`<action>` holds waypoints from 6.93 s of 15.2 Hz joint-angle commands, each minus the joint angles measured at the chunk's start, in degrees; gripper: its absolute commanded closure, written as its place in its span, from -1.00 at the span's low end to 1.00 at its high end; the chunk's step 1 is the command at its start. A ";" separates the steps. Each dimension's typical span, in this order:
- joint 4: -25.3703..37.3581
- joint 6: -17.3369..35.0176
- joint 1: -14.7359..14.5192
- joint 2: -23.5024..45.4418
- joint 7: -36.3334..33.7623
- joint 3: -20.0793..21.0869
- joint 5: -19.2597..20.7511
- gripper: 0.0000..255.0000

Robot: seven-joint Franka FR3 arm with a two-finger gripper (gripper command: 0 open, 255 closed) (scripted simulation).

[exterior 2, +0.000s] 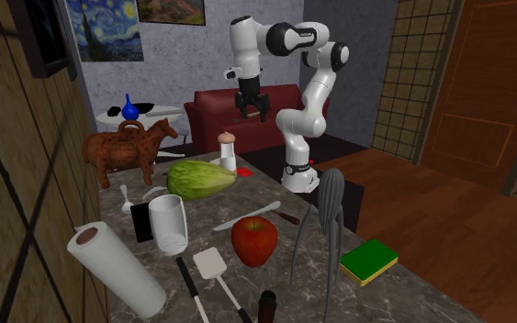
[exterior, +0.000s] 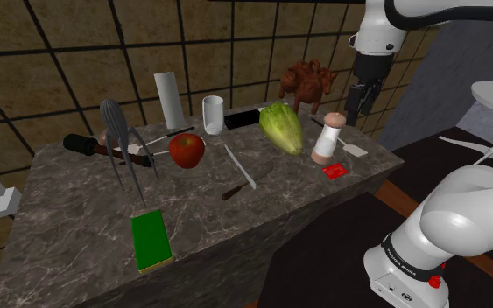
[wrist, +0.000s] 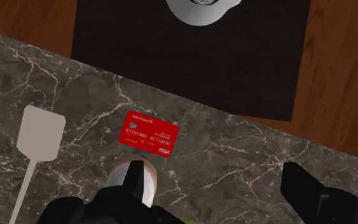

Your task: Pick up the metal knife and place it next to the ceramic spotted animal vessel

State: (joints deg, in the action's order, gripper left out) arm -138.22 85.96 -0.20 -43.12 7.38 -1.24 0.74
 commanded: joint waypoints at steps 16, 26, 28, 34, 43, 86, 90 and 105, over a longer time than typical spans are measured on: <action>1.10 23.91 -2.88 21.75 -20.07 12.48 -8.97 -1.00; 12.15 36.02 -3.96 42.59 -33.79 17.98 -6.59 -1.00; 15.06 37.54 -4.43 46.68 -36.44 18.41 -5.36 -1.00; 12.83 42.06 -4.80 49.02 -36.90 18.46 -4.77 -1.00; 12.32 43.23 -4.88 49.70 -37.05 18.47 -4.58 -1.00; 26.91 19.29 -4.22 40.04 -36.79 18.10 -6.71 1.00; 29.64 16.26 -4.17 39.72 -36.96 18.02 -6.72 1.00; 41.97 4.63 -4.07 40.40 -37.98 17.91 -6.37 1.00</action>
State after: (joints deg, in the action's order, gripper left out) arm -97.18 91.42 -4.27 -2.85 -30.55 16.68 -5.66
